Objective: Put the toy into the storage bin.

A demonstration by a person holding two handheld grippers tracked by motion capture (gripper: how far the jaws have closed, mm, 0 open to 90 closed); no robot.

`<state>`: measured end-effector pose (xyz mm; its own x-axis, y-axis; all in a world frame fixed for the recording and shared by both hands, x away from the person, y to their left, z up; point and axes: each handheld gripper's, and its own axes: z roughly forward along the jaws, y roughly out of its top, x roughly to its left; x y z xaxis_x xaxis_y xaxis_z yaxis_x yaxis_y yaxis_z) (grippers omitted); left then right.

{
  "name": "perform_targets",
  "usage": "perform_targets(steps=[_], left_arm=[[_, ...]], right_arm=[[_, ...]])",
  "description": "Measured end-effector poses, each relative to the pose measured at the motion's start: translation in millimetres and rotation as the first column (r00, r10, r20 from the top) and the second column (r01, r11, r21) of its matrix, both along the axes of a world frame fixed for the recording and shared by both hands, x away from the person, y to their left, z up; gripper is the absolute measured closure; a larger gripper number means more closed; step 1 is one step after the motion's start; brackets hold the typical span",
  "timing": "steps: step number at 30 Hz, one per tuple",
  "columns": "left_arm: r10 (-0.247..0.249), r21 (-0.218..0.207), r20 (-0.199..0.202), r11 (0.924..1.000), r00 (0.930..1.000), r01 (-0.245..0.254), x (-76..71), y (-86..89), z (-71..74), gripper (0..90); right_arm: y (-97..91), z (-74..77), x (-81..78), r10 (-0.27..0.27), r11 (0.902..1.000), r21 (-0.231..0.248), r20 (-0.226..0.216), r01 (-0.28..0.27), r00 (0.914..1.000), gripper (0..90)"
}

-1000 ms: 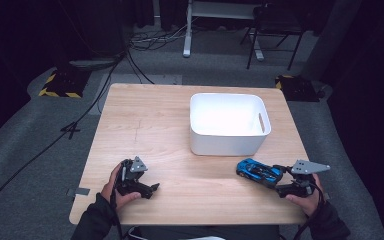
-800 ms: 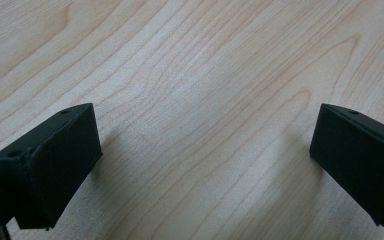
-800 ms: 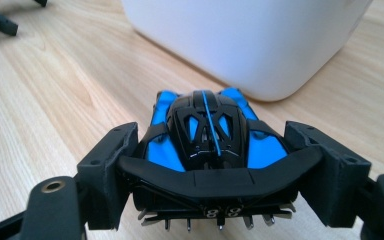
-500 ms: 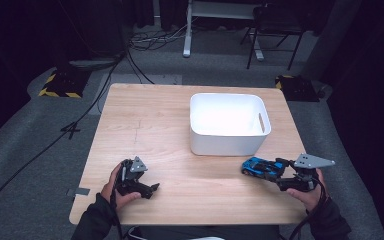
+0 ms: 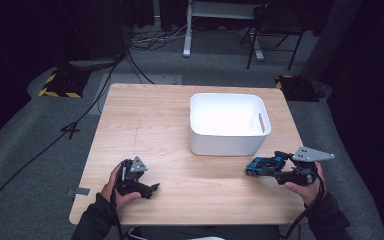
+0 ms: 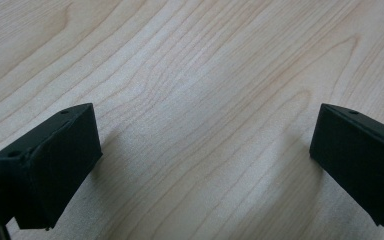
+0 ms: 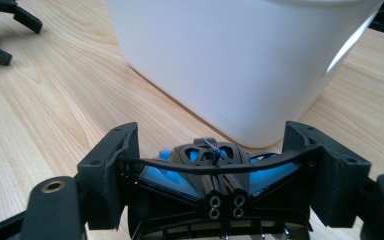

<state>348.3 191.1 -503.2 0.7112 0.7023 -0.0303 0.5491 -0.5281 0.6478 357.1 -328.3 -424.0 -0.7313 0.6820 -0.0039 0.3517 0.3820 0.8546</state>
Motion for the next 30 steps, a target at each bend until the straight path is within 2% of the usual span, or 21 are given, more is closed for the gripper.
perform_targets(steps=[30], left_arm=[[-0.001,0.0,-0.001,1.0,1.0,0.001,0.0,0.0,0.0,0.1]], right_arm=[[2.8,19.6,4.9,-0.015,0.9996,0.023,-0.006,0.015,0.9999,24.6]])
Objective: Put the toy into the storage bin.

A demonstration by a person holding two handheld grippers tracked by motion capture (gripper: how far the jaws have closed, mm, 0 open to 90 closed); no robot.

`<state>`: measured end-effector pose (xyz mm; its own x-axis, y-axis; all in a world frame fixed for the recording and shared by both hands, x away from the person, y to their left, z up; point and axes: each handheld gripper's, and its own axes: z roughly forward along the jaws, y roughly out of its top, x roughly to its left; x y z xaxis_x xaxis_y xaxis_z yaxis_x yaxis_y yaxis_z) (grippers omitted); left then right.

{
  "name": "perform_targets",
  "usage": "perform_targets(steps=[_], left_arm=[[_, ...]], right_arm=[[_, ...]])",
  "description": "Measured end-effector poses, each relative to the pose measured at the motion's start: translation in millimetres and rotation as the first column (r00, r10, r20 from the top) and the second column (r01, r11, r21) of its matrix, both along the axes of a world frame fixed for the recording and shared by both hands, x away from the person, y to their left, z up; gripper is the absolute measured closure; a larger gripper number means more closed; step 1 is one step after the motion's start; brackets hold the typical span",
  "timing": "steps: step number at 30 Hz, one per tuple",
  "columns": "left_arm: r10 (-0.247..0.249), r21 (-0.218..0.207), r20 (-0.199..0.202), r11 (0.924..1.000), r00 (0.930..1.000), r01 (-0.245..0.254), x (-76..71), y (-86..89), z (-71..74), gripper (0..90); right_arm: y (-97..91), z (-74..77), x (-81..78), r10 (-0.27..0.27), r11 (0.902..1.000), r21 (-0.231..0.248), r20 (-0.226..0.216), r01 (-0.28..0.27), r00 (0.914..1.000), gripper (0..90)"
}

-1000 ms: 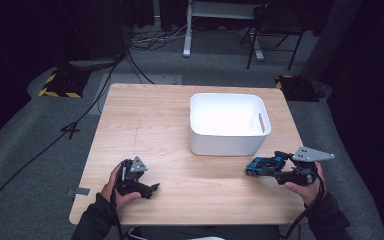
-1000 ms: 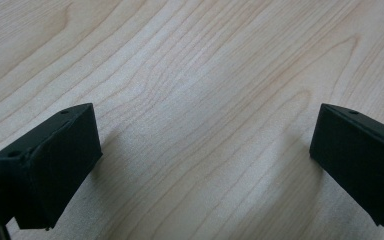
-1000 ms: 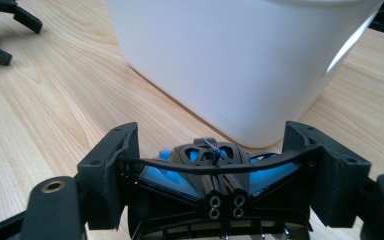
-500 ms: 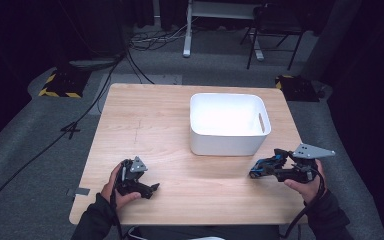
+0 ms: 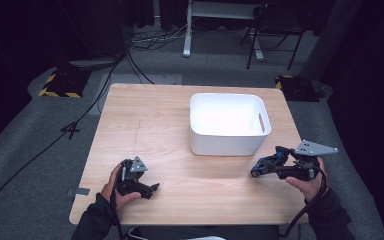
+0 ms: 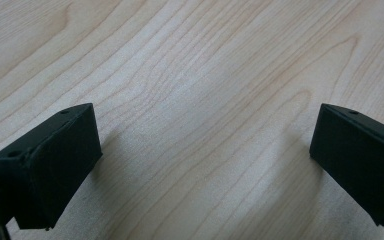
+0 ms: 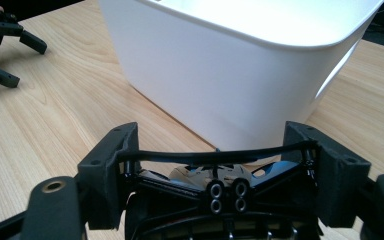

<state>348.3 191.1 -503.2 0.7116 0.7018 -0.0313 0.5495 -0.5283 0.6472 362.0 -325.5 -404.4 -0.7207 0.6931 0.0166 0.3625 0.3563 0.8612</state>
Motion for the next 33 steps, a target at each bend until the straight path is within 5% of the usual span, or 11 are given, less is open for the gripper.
perform_targets(steps=[33], left_arm=[[0.001,0.001,0.002,1.0,1.0,-0.001,0.1,-0.1,-0.1,0.1]], right_arm=[[-26.8,78.5,1.9,-0.051,0.9986,-0.013,0.051,0.052,0.9974,24.6]])
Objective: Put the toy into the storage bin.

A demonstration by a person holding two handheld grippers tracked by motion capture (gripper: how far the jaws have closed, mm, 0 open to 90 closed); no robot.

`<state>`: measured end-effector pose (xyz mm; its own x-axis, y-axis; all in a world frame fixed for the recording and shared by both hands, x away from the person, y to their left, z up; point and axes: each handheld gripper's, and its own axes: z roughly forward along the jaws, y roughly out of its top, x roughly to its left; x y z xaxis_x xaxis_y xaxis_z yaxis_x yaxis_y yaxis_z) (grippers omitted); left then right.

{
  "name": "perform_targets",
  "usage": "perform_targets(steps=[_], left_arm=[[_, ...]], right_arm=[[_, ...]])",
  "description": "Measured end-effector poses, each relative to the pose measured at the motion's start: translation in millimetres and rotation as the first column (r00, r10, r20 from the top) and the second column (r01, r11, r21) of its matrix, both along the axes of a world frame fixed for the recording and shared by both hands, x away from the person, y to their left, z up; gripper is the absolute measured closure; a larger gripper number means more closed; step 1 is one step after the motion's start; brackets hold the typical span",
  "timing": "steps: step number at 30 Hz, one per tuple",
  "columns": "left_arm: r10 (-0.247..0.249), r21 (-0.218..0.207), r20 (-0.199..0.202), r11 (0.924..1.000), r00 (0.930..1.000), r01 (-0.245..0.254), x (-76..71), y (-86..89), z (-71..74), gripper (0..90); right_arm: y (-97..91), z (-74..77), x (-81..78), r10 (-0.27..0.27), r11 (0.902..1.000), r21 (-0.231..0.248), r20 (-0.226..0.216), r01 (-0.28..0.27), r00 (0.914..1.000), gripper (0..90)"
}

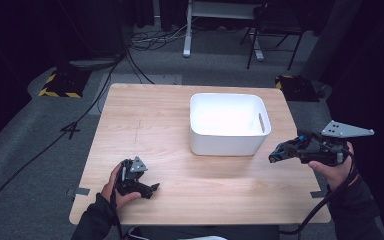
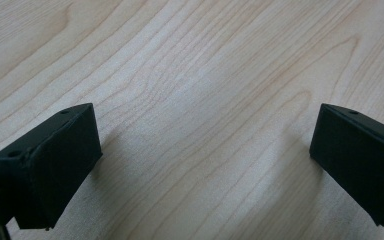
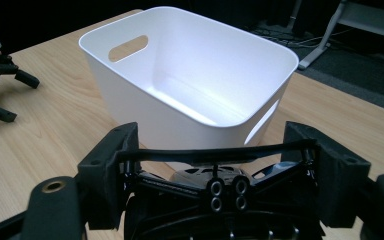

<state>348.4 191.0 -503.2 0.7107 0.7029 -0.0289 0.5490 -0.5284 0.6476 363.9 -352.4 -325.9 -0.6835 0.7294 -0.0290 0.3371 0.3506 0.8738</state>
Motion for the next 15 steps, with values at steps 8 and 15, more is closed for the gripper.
perform_targets(steps=[8,15], left_arm=[[-0.002,0.002,-0.001,1.0,1.0,0.002,0.1,0.1,0.1,0.1],[-0.001,0.001,0.001,1.0,1.0,0.001,0.1,0.1,0.1,0.1]], right_arm=[[-2.8,18.2,7.3,-0.014,0.9999,0.009,0.018,0.014,0.9997,24.6],[-3.5,35.5,14.6,-0.023,0.9997,0.013,0.041,0.023,0.9989,24.6]])
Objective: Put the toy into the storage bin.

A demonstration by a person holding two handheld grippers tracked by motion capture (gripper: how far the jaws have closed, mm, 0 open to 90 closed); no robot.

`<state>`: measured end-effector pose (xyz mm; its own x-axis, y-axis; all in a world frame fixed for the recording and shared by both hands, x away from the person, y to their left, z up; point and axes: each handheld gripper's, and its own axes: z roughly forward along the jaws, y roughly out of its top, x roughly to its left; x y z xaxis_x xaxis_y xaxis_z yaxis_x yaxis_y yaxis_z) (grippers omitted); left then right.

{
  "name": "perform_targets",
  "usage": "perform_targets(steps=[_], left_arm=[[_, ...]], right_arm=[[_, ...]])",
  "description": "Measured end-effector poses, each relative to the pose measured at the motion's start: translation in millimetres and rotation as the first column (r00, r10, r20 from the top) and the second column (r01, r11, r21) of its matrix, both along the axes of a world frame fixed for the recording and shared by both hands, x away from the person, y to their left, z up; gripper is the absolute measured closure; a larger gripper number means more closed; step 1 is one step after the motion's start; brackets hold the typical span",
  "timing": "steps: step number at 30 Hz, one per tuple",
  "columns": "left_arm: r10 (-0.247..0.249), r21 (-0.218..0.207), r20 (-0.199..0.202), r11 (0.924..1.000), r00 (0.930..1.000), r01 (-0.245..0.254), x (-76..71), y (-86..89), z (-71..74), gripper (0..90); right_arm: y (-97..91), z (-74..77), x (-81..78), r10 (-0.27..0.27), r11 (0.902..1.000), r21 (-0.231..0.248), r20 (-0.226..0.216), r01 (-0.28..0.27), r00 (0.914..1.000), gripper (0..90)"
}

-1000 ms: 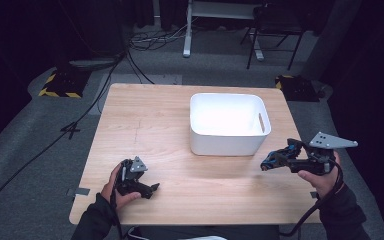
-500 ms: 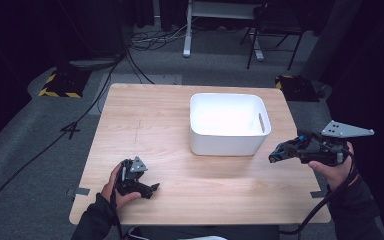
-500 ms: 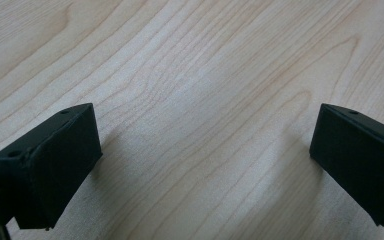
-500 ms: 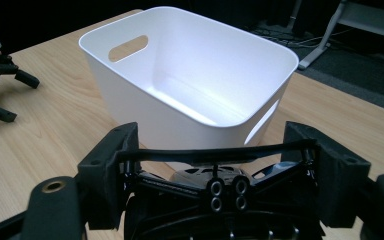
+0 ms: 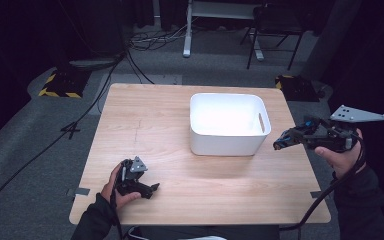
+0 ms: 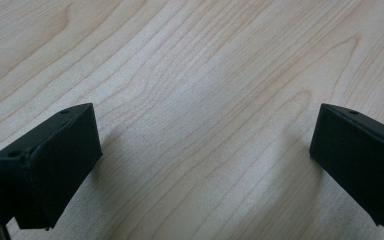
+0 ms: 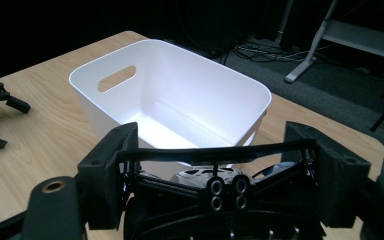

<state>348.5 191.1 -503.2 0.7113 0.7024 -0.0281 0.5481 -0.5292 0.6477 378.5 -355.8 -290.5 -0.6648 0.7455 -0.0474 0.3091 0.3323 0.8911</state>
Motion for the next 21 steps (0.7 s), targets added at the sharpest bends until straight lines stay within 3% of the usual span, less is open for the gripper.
perform_targets(steps=[12,21], left_arm=[[0.001,0.001,0.001,1.0,1.0,-0.001,0.0,0.0,0.1,0.1],[0.002,-0.001,-0.001,1.0,1.0,-0.002,-0.2,-0.1,0.0,0.1]], right_arm=[[3.4,24.7,6.9,-0.024,0.9996,0.016,0.054,0.024,0.9982,24.6],[14.5,35.9,17.6,-0.005,0.9997,0.024,0.059,0.004,0.9982,24.6]])
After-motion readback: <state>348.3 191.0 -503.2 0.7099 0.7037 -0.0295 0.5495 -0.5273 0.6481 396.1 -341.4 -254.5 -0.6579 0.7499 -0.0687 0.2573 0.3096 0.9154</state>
